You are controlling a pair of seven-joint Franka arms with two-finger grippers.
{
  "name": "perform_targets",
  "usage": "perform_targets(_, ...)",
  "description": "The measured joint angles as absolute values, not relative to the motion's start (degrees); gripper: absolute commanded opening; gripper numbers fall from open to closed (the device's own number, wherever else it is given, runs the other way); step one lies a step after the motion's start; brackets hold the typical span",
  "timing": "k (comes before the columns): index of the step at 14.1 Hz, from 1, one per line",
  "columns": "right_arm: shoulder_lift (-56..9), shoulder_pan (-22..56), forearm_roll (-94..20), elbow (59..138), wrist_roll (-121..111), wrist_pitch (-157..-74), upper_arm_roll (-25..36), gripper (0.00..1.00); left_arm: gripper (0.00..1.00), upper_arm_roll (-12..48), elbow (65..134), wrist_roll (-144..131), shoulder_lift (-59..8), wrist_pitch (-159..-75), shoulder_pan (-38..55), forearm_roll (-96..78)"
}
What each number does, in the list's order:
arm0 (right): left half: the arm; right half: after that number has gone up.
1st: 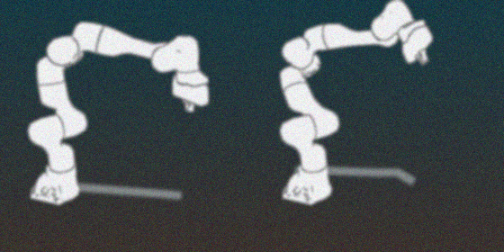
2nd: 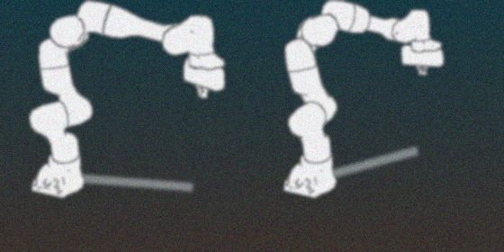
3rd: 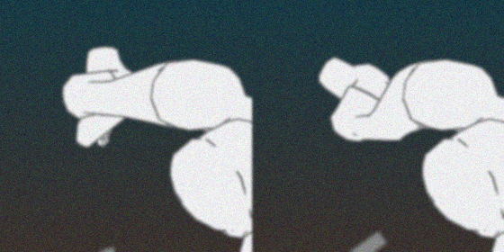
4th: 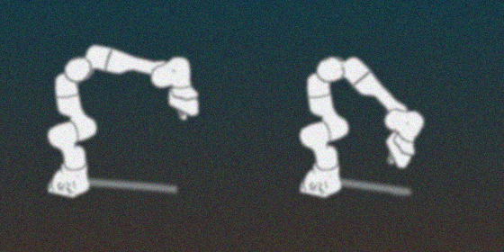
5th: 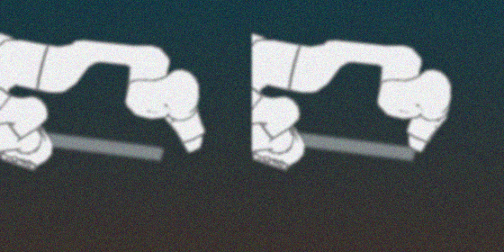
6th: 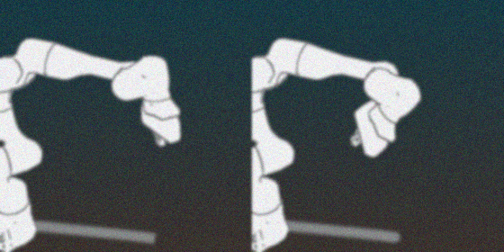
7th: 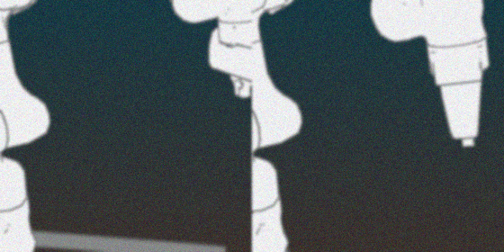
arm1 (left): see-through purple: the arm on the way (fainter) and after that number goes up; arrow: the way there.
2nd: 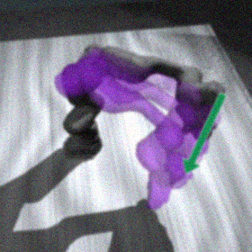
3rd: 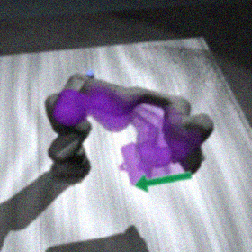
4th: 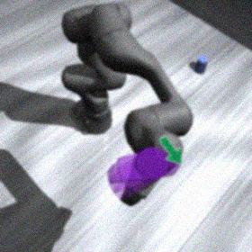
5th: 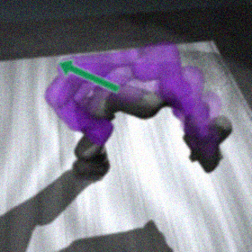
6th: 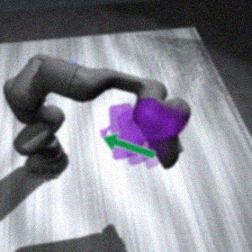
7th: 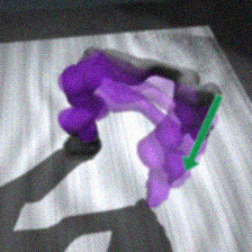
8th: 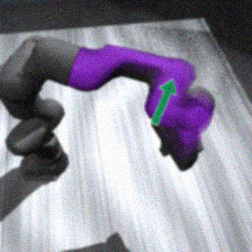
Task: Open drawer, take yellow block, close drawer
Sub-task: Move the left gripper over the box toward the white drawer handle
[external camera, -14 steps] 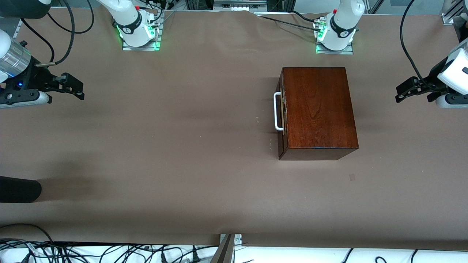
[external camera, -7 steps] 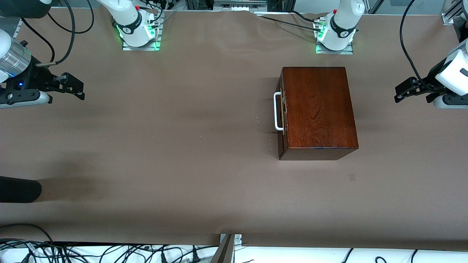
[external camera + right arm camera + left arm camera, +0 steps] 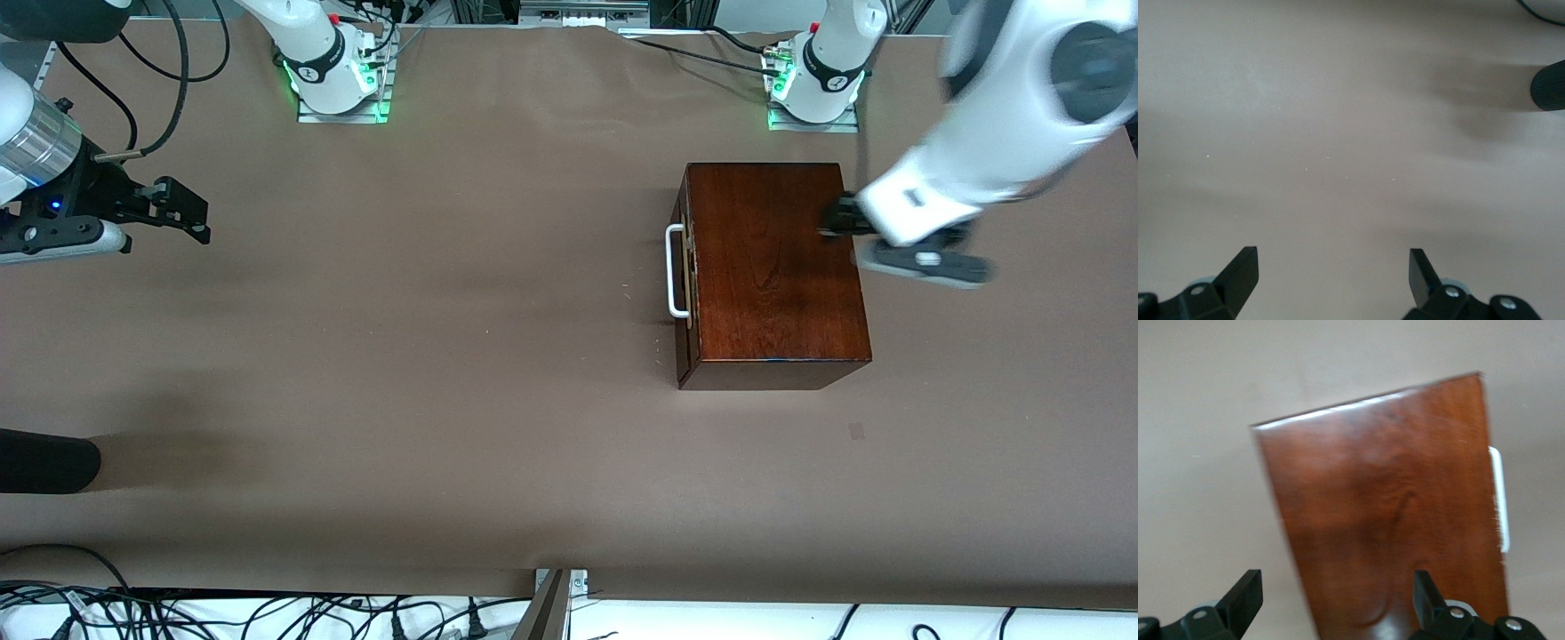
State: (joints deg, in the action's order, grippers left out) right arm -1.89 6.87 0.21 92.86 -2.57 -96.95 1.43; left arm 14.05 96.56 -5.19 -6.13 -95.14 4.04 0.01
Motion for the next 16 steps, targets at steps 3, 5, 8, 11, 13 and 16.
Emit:
perform_targets(3,-1.89,6.87,0.21,92.85,-2.57,-96.96,1.43,1.00,1.00,15.72,95.58,-8.61,-11.68,-98.62,8.99,0.01)
perform_targets(5,-1.89,6.87,0.21,92.85,-2.57,-96.97,1.43,1.00,1.00,15.95,92.68,-13.72,-16.58,-99.35,13.19,0.07)
perform_targets(8,-1.89,6.87,0.21,92.85,-2.57,-96.98,1.42,1.00,1.00,16.71,88.25,-22.28,-23.35,-100.44,18.05,3.90)
perform_targets(11,-1.89,6.87,0.21,92.84,-2.57,-97.01,1.42,1.00,1.00,21.36,87.08,-30.32,-28.81,-102.40,19.31,11.16)
perform_targets(13,-1.89,6.87,0.21,92.83,-2.57,-97.01,1.42,1.00,1.00,23.17,86.90,-34.12,-30.51,-102.39,19.67,13.37)
perform_targets(16,-1.89,6.87,0.21,92.83,-2.57,-97.01,1.42,1.00,1.00,24.12,86.87,-35.61,-30.62,-98.58,19.90,14.87)
